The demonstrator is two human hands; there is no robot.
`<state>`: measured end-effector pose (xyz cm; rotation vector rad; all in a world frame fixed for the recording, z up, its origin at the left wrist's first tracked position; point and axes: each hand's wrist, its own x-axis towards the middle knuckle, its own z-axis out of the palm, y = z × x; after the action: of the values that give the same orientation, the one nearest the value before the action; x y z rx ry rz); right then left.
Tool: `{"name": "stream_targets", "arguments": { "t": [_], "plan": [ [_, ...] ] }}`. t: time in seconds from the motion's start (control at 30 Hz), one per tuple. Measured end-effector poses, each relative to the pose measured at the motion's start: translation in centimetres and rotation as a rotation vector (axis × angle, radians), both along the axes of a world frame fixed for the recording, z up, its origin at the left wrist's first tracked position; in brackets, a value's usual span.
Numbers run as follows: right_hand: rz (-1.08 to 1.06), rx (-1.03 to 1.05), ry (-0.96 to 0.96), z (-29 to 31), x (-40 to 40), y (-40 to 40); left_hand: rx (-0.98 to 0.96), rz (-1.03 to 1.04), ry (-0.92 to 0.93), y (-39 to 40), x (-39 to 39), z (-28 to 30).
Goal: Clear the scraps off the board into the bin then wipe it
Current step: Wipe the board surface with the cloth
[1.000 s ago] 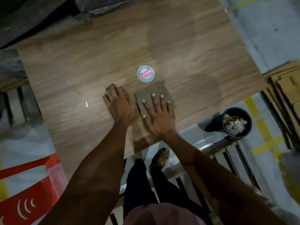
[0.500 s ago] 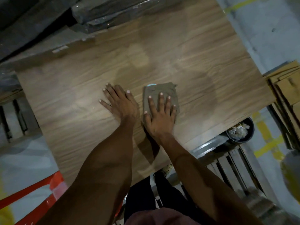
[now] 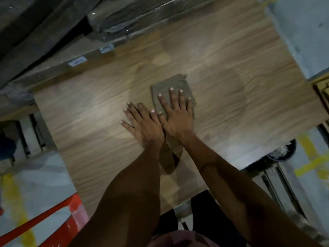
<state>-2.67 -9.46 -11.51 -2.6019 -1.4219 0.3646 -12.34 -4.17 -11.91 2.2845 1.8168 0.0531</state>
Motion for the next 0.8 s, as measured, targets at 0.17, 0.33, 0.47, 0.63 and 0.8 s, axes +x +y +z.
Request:
{"name": "stream_targets", "arguments": {
  "t": [0.17,0.33,0.47,0.63,0.8],
  "plan": [
    [-0.086,-0.008,-0.019,0.2,3.5,0.8,0.025,0.034,-0.063,-0.2,0.1,0.1],
    [-0.152,-0.046,-0.013,0.2,2.0,3.5,-0.002,0.057,-0.058,-0.2,0.0,0.3],
    [0.238,0.070,-0.047,-0.5,1.9,5.2,-0.028,0.080,-0.006,0.0,-0.1,0.2],
    [0.023,0.022,-0.048,-0.4,6.4,8.8,-0.018,0.102,-0.091,-0.2,0.1,0.6],
    [-0.170,-0.030,0.043,0.8,4.9,12.6,-0.006,0.106,-0.087,-0.3,0.1,0.8]
  ]
}}
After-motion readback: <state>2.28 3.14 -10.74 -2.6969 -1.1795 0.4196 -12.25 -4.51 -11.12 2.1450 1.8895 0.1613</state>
